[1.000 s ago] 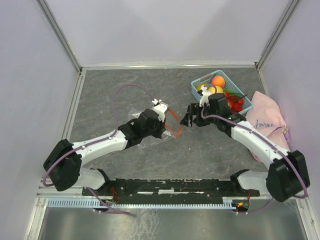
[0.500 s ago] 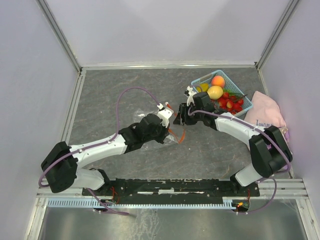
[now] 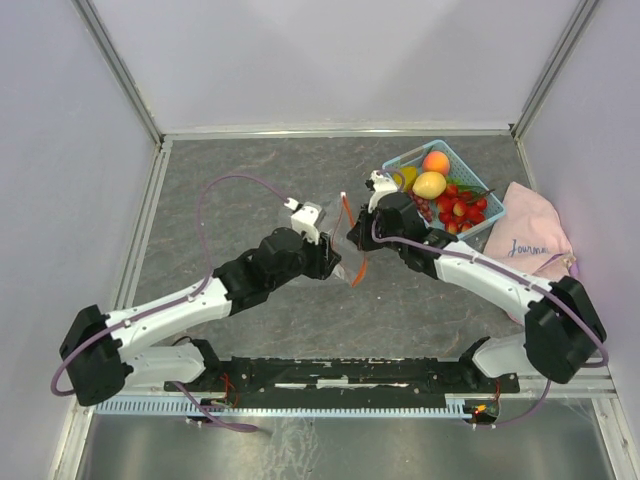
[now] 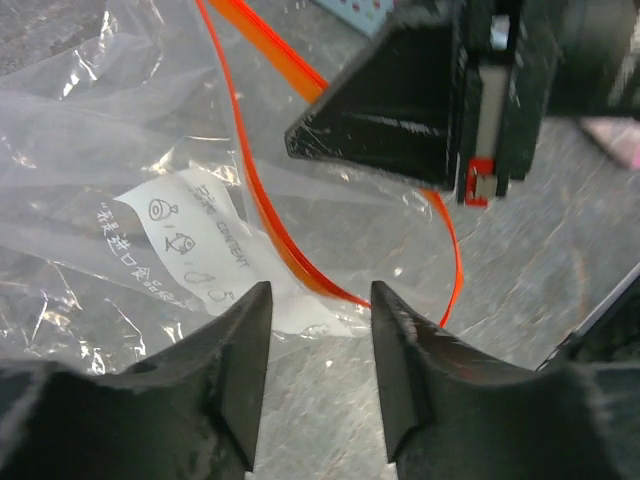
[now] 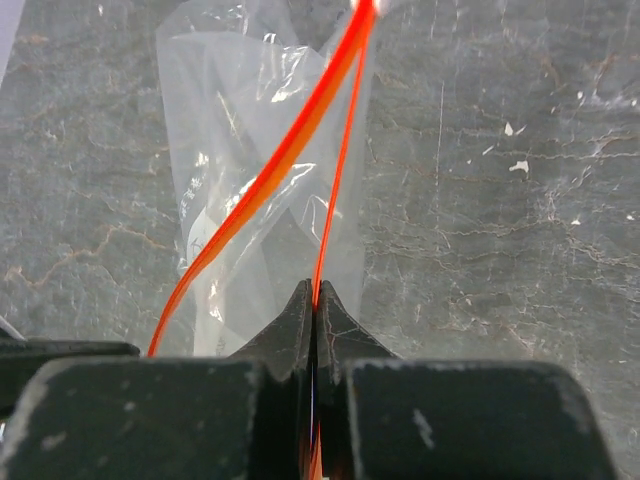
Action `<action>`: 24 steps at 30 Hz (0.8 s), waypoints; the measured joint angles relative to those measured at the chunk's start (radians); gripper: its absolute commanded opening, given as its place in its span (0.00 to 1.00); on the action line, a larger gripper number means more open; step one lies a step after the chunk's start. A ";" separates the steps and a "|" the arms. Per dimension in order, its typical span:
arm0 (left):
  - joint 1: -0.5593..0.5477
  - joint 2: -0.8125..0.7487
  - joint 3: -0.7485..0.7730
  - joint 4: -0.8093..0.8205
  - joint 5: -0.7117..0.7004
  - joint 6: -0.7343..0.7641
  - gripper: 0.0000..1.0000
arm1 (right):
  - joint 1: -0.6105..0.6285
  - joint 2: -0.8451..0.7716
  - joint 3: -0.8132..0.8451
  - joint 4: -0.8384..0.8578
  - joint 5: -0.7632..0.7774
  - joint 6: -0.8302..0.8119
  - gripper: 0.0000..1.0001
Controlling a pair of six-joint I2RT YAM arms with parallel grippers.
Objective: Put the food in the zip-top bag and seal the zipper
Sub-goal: Open the zipper of the food storage bag.
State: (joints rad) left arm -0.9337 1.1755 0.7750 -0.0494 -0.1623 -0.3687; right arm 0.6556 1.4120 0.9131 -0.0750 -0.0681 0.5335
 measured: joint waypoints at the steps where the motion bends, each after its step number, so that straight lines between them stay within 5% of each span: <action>1: 0.000 -0.020 -0.001 0.000 -0.014 -0.029 0.58 | 0.018 -0.023 -0.006 0.005 0.035 0.001 0.02; 7: 0.000 -0.074 0.008 -0.016 -0.105 -0.171 0.64 | 0.087 -0.100 -0.034 0.033 0.170 0.001 0.02; 16: 0.000 0.062 0.119 -0.084 -0.203 -0.209 0.68 | 0.140 -0.108 -0.045 0.064 0.259 0.002 0.02; 20: 0.000 0.152 0.168 -0.127 -0.262 -0.211 0.61 | 0.162 -0.108 -0.046 0.074 0.275 0.005 0.02; 24: 0.000 0.211 0.208 -0.192 -0.342 -0.211 0.42 | 0.175 -0.108 -0.048 0.077 0.294 0.006 0.02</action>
State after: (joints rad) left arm -0.9337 1.3869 0.9829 -0.2417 -0.5041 -0.5797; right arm 0.8307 1.3045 0.8654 0.0025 0.2260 0.5396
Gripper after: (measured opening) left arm 0.565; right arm 0.029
